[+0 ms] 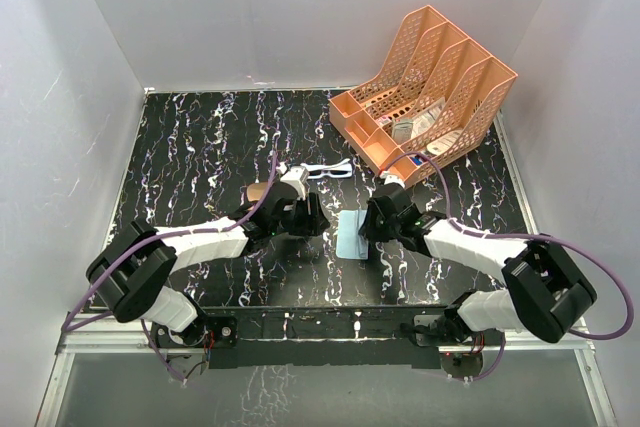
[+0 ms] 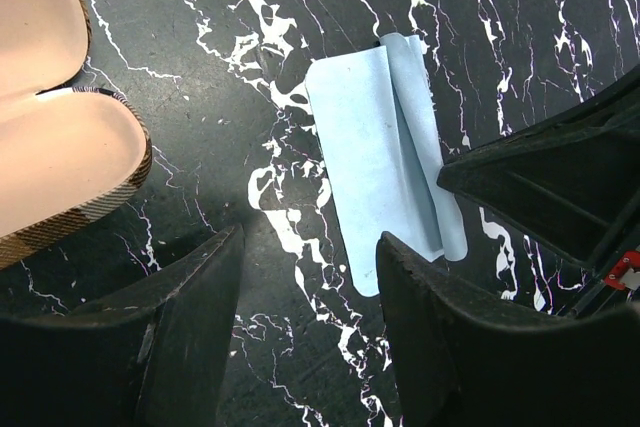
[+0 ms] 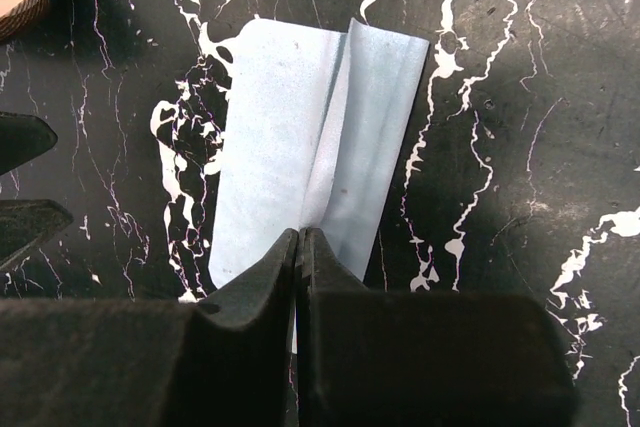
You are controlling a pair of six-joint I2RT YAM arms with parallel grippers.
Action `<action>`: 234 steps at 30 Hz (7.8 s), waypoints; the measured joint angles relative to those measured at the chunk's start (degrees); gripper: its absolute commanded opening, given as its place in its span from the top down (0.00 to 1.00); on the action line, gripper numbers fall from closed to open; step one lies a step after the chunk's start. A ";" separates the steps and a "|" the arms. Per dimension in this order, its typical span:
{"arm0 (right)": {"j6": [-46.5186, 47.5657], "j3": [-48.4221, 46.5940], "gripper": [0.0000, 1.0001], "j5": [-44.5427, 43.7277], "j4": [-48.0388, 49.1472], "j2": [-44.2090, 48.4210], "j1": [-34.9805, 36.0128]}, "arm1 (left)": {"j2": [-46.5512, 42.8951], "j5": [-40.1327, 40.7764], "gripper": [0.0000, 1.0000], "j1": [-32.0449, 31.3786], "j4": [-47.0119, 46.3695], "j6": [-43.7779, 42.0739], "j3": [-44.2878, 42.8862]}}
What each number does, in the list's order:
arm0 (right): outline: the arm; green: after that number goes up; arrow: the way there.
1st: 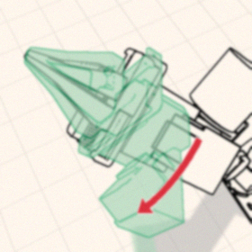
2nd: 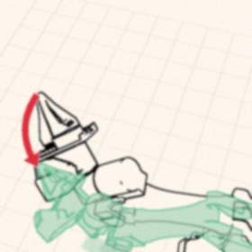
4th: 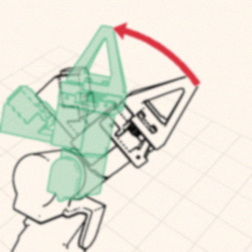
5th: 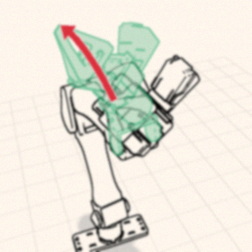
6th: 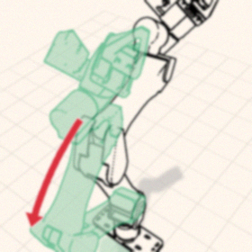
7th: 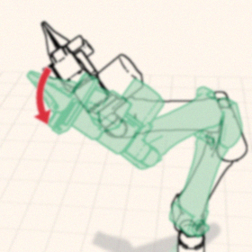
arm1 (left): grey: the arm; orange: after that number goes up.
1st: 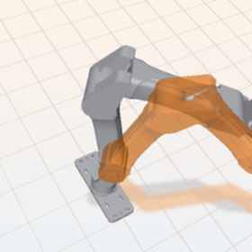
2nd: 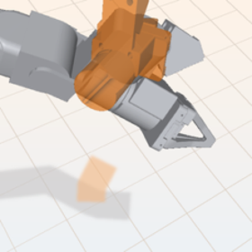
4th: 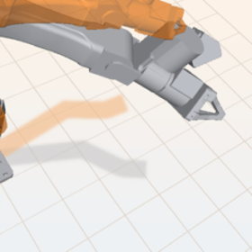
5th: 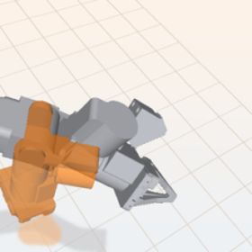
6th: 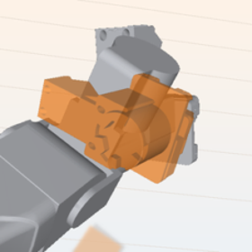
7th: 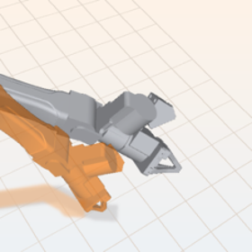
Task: Organize the sunglasses
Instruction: Fold the glasses cleaning cloth at the center of the board, then adjust the glasses cleaning cloth at the center of the board.
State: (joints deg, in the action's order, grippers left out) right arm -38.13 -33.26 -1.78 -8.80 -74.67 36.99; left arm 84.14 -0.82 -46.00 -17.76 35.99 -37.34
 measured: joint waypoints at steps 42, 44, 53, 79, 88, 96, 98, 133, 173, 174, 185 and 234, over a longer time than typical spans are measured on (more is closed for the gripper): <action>-2.54 -2.21 1.00 -1.01 3.06 -6.01 4.17 | -1.27 0.07 0.46 0.00 -0.24 0.02 1.60; -2.54 -2.21 1.00 -1.05 3.06 -6.01 4.22 | -1.31 0.07 0.46 0.00 -0.24 0.04 1.60; -2.54 -2.23 1.00 -1.20 3.08 -6.21 4.28 | -1.31 0.07 0.46 0.00 -0.24 0.07 1.64; -2.51 -4.87 1.00 -1.25 3.06 -8.17 4.57 | -1.31 0.07 0.46 0.00 -0.26 0.04 1.73; -2.69 -4.74 0.75 -0.90 3.17 -8.20 5.29 | -1.31 0.04 0.46 0.00 -0.26 0.09 1.73; -2.51 -4.46 0.75 -0.61 4.11 -8.20 6.82 | -1.31 0.04 0.46 0.00 -0.26 0.15 1.73; -2.51 -4.46 0.76 -0.66 4.11 -8.09 6.88 | -1.31 0.04 0.46 0.00 -0.26 0.22 1.73; 0.50 -4.46 0.95 -5.27 3.10 -6.34 6.78 | 4.72 -3.98 0.91 -0.28 -3.34 0.72 1.68; 0.46 -1.53 0.95 -2.54 6.08 -6.34 6.78 | 5.66 8.22 1.00 -11.85 -5.14 -1.22 1.73; 0.46 -1.51 0.96 -2.51 6.08 -6.34 6.78 | 5.68 8.17 1.00 -11.80 -5.46 -1.33 1.66; 0.46 -1.51 0.95 -1.09 6.93 -6.47 6.78 | 6.43 7.98 1.00 -11.80 -7.43 -1.55 1.66; -2.40 1.99 0.96 -0.68 13.09 -7.89 9.03 | 18.16 2.67 1.00 -3.19 -12.74 -5.99 -7.34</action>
State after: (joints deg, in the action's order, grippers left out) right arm -40.53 -31.27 -2.46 4.29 -82.56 46.02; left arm 102.30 1.85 -49.19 -30.50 30.00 -44.69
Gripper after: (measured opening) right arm 0.045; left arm 0.007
